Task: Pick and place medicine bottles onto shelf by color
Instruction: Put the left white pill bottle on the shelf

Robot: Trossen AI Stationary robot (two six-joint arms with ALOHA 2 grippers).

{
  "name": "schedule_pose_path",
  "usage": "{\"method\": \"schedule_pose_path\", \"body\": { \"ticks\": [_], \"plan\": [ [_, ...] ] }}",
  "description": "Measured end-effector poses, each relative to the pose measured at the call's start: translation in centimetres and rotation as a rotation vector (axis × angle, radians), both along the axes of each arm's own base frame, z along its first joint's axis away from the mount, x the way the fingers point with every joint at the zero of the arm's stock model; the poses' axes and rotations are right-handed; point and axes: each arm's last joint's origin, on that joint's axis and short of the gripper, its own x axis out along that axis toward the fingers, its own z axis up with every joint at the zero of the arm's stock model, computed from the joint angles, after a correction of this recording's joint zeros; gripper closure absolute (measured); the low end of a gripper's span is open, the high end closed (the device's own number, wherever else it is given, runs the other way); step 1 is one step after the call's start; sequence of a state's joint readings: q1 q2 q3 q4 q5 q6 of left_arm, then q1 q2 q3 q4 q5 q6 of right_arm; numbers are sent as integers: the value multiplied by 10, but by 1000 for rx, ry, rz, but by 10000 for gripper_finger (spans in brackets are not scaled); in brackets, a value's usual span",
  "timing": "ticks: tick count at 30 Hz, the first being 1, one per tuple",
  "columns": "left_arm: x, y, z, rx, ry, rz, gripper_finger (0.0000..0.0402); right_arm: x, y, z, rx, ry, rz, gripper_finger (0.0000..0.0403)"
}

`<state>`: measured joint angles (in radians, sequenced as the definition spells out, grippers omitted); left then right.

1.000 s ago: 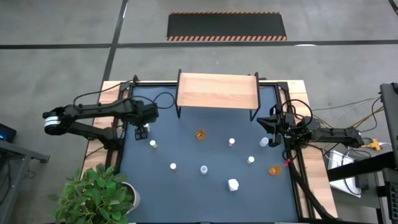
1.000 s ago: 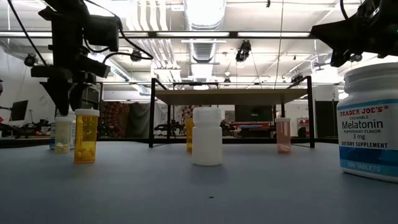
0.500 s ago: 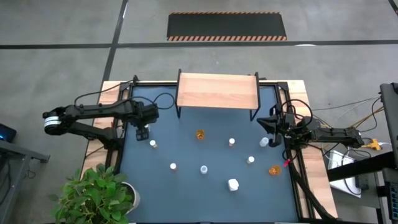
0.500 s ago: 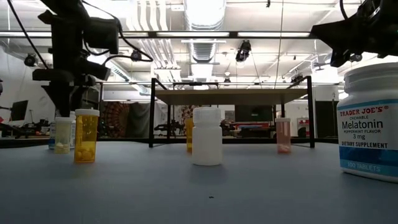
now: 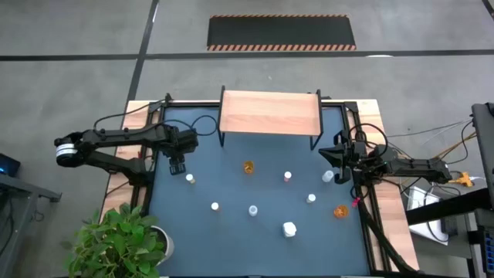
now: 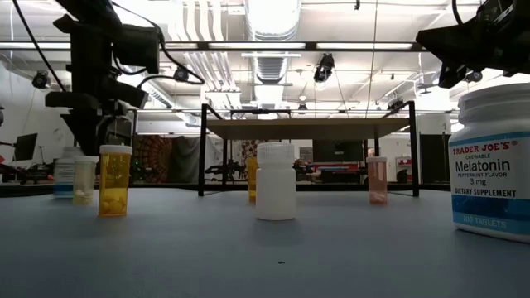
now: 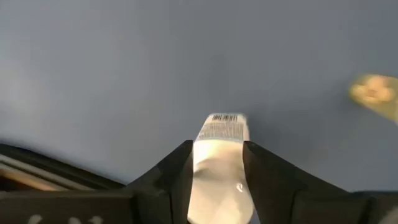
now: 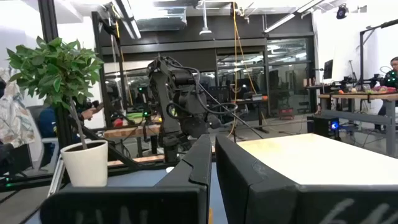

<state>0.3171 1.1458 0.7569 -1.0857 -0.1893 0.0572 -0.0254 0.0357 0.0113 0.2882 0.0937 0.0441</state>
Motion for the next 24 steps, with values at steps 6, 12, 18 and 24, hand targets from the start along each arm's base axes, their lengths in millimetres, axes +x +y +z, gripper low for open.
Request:
{"method": "schedule_pose_path", "body": {
  "ticks": [6, 12, 18, 24],
  "plan": [
    [7, 1, 22, -5, -81, 144, 318, 0, 0, 0, 1, 0, 0, 390],
    [22, 3, 50, -52, -208, 188, 372, 0, 0, 0, 1, 0, 0, 390],
    [25, 3, 61, -62, -172, 151, 397, 0, 0, -1, 2, 8, 1, 390],
    [10, -2, 54, -97, 4, 109, 322, 1, 0, -4, 10, 39, 3, 390]
  ]
}}
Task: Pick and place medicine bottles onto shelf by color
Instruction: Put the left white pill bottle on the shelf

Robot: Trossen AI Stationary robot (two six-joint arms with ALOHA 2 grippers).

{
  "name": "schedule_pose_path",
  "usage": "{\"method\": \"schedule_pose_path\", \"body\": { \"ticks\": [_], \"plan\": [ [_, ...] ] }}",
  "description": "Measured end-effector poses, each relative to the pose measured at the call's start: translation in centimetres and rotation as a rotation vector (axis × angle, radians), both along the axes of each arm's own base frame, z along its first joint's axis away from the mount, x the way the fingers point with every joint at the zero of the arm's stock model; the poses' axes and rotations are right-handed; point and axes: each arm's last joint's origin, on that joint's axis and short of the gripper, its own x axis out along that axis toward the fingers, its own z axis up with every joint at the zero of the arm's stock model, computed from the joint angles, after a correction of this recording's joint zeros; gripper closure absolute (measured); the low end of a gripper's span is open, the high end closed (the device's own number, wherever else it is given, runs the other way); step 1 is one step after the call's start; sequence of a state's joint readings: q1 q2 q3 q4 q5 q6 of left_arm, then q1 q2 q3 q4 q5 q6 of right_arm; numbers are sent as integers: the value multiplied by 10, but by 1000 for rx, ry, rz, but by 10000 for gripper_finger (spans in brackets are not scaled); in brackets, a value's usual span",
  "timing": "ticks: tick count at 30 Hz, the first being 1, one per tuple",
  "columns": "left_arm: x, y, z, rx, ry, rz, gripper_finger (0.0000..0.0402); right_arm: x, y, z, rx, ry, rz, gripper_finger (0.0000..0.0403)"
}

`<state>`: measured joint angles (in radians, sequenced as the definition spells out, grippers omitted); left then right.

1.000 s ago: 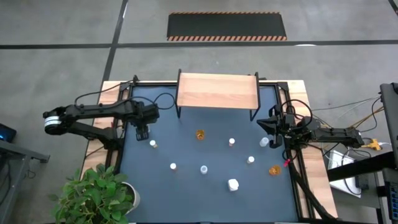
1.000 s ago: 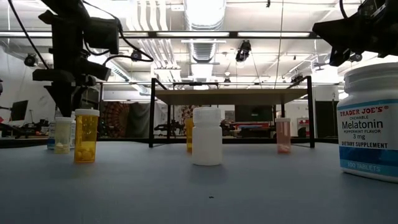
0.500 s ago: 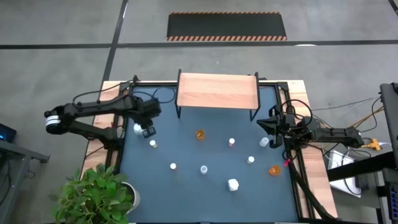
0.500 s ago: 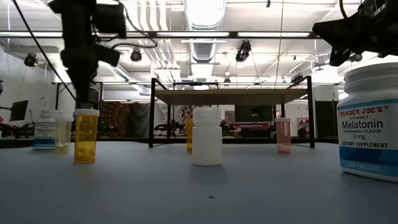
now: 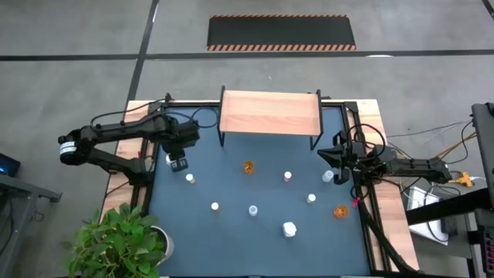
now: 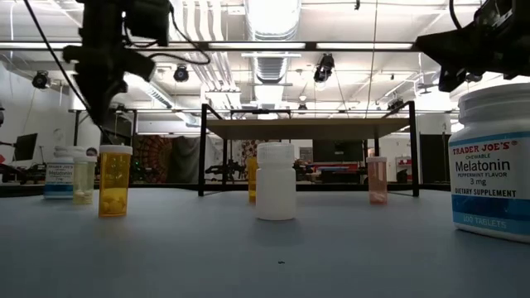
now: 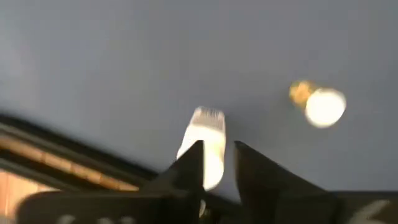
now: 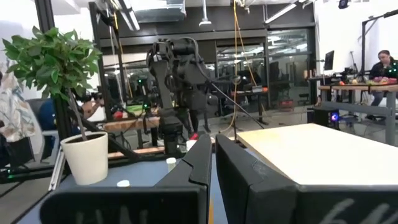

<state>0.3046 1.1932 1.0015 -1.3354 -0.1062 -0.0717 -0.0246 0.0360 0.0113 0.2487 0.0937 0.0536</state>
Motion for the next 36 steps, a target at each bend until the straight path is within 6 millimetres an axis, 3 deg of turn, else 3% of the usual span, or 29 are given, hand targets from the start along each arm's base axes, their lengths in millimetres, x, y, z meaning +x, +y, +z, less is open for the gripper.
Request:
{"method": "schedule_pose_path", "body": {
  "ticks": [6, 10, 36],
  "plan": [
    [-13, -6, -20, -26, 81, -68, 201, 0, 0, -1, 7, 10, 2, 390],
    [-24, -10, -33, -41, 127, -132, 155, 0, 1, -1, 5, 9, 31, 390],
    [-14, -3, -52, 2, 132, -113, 149, 1, 1, -1, 16, 15, 55, 390]
  ]
}}
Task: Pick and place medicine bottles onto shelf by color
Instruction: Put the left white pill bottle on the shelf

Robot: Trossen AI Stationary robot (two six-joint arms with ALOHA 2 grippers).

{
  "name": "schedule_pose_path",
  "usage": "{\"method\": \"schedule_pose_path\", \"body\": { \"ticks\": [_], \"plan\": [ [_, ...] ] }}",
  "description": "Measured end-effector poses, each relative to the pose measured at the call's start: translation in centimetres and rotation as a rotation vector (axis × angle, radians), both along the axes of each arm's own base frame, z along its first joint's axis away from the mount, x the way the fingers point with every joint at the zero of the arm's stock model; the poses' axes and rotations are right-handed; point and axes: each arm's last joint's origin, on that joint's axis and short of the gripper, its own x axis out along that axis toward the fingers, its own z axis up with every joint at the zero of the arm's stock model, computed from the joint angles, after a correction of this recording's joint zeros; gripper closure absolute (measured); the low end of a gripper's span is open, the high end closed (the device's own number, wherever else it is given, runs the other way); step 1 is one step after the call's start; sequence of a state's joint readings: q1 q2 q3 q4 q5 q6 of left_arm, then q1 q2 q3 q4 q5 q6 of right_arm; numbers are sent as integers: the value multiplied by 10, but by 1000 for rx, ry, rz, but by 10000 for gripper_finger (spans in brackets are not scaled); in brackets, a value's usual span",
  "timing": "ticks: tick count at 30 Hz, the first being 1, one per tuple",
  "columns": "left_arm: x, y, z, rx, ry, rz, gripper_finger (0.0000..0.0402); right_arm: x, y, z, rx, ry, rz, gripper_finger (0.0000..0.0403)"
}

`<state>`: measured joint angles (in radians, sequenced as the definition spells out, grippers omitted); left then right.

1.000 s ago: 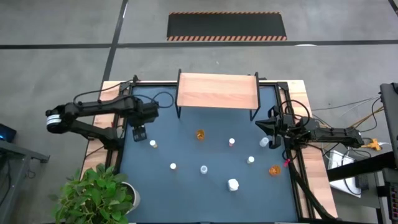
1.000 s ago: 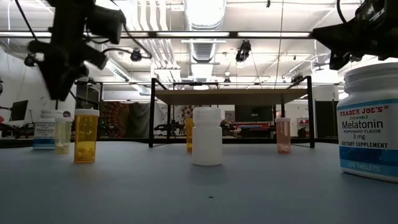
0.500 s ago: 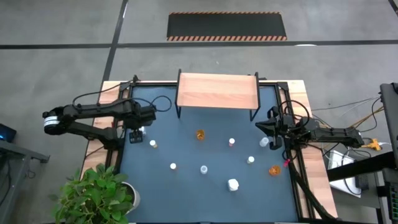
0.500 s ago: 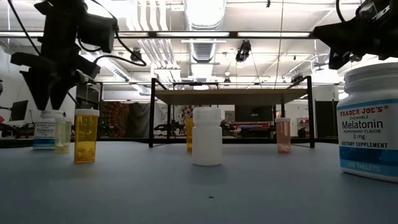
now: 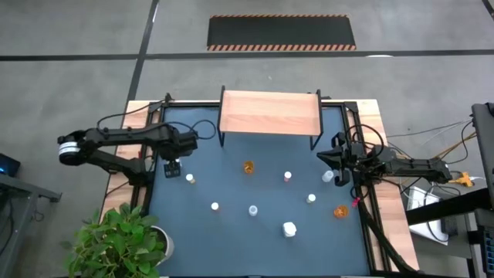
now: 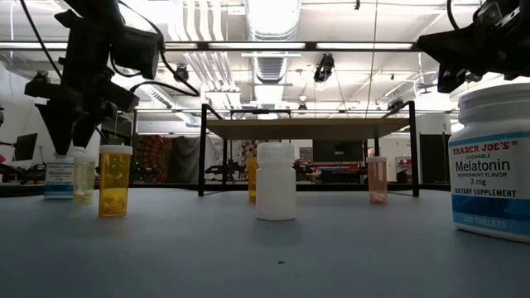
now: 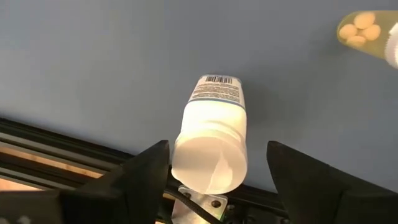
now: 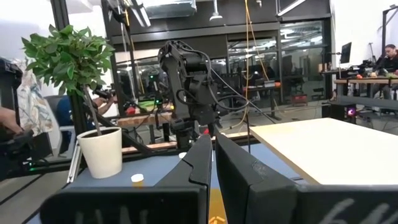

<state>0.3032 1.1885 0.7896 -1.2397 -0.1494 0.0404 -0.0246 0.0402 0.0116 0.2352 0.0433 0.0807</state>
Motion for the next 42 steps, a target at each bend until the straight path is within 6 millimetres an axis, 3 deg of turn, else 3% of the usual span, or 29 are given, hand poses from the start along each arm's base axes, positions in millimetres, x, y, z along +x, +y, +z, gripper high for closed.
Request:
{"method": "schedule_pose_path", "body": {
  "ticks": [4, 13, 17, 21, 32, 42],
  "plan": [
    [2, 1, -3, -4, 16, 3, 161, 0, 0, 0, 0, 3, 0, 390],
    [5, 2, -7, -13, 46, 3, 252, 0, 0, -1, -1, 10, 2, 390],
    [7, 2, -5, -8, 35, 33, 252, 1, 0, -2, 11, 21, 5, 390],
    [16, 1, 11, -14, -33, 103, 244, 1, 0, -2, 14, 21, 6, 390],
    [71, -17, 72, -47, -273, 186, 234, 0, 1, 1, 6, -10, 47, 390],
    [131, -54, 104, -91, -349, 112, 232, -2, 2, 10, -7, -9, 53, 390]
  ]
}}
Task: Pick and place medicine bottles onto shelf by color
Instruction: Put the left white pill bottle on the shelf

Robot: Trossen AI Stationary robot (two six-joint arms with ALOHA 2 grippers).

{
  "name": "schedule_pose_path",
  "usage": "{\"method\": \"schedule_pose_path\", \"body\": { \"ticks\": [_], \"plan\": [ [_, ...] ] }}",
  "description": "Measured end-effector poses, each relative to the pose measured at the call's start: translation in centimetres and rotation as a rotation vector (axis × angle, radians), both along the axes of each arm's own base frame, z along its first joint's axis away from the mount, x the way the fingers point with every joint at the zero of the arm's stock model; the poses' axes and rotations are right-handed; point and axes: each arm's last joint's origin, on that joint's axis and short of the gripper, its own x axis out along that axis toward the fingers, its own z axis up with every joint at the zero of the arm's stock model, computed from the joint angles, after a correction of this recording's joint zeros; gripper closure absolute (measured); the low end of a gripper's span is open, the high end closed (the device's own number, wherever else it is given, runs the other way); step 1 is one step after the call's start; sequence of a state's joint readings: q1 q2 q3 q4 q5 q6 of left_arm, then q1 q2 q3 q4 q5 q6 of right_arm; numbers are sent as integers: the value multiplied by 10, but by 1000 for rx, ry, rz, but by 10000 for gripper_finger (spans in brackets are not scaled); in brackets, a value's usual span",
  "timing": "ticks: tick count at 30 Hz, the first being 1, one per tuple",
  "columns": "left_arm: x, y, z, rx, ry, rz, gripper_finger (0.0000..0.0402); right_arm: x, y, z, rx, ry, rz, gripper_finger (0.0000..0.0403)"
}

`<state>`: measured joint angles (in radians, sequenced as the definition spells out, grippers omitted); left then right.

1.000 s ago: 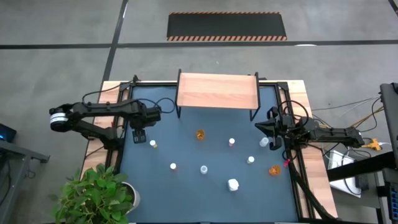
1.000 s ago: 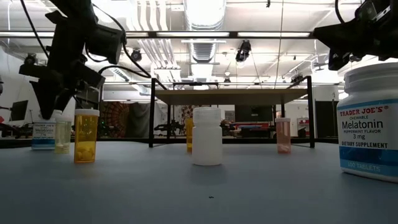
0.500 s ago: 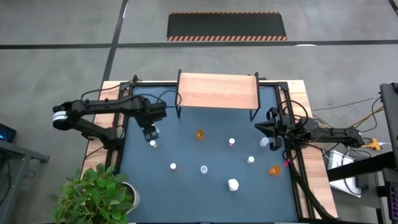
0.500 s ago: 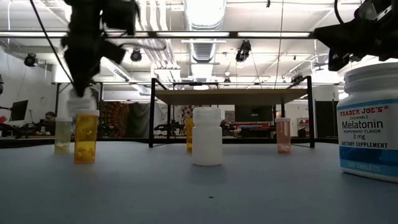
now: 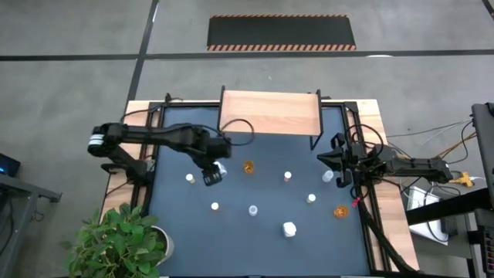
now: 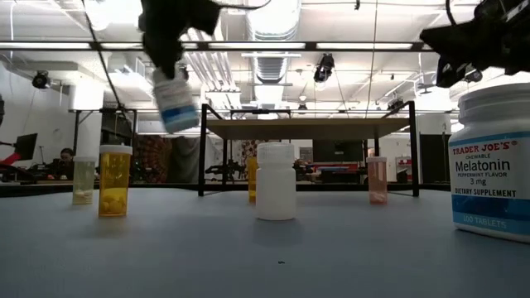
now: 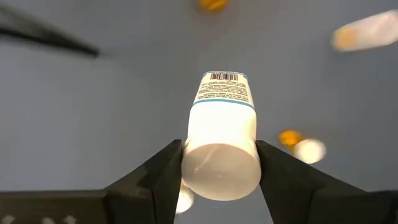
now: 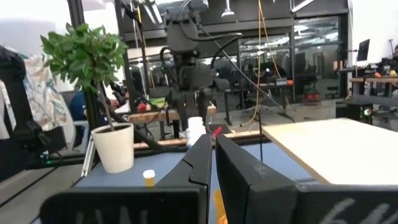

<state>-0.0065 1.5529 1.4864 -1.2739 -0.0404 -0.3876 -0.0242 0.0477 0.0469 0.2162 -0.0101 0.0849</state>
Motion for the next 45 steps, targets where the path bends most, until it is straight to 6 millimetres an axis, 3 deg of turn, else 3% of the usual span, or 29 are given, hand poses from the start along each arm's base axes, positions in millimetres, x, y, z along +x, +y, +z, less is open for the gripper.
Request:
{"method": "schedule_pose_path", "body": {
  "ticks": [8, 14, 26, 36, 41, 45],
  "plan": [
    [49, -12, 22, -59, -91, -52, 232, -7, 0, 26, -89, 27, -19, 390],
    [74, -13, 43, -81, -169, -90, 231, -13, 0, 41, -157, 37, -32, 390],
    [90, -16, 86, -90, -348, -116, 231, -15, 0, 41, -200, 80, -38, 390],
    [94, 19, 101, 60, -455, -186, 231, -17, 0, 48, -192, 59, -39, 390],
    [91, 49, 99, 201, -415, -222, 231, -18, 0, 51, -193, 37, -42, 390],
    [82, 71, 96, 382, -279, -246, 231, -18, 0, 52, -195, 24, -44, 390]
  ]
}}
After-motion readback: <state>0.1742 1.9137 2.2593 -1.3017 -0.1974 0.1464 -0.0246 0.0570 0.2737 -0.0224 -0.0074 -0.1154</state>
